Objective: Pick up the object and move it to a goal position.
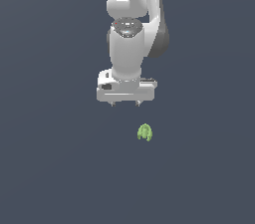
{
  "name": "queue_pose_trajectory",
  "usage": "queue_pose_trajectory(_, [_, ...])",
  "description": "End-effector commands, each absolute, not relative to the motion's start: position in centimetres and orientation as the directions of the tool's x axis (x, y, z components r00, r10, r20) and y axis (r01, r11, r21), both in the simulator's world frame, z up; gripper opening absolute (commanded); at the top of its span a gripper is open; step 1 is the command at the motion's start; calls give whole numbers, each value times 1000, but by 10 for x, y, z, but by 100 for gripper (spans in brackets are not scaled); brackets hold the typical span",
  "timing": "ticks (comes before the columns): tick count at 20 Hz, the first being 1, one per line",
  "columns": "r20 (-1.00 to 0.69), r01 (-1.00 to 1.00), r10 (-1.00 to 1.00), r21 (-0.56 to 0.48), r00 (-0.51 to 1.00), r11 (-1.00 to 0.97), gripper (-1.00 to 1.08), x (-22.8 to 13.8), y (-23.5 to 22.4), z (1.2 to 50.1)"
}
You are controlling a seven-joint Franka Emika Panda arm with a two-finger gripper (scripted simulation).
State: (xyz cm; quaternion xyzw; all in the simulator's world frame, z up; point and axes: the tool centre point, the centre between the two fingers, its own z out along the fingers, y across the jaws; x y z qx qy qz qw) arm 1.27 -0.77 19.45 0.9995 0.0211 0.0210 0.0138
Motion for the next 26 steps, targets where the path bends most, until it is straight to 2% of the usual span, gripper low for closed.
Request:
queue_pose_trajectory(1, [41, 42, 43, 29, 998, -999, 100, 13, -8, 194])
queue_pose_trajectory(16, [13, 79, 79, 39, 997, -996, 100, 9, -9, 187])
queue_pose_trajectory(26, [13, 18, 19, 30, 1000, -999, 100, 23, 10, 166])
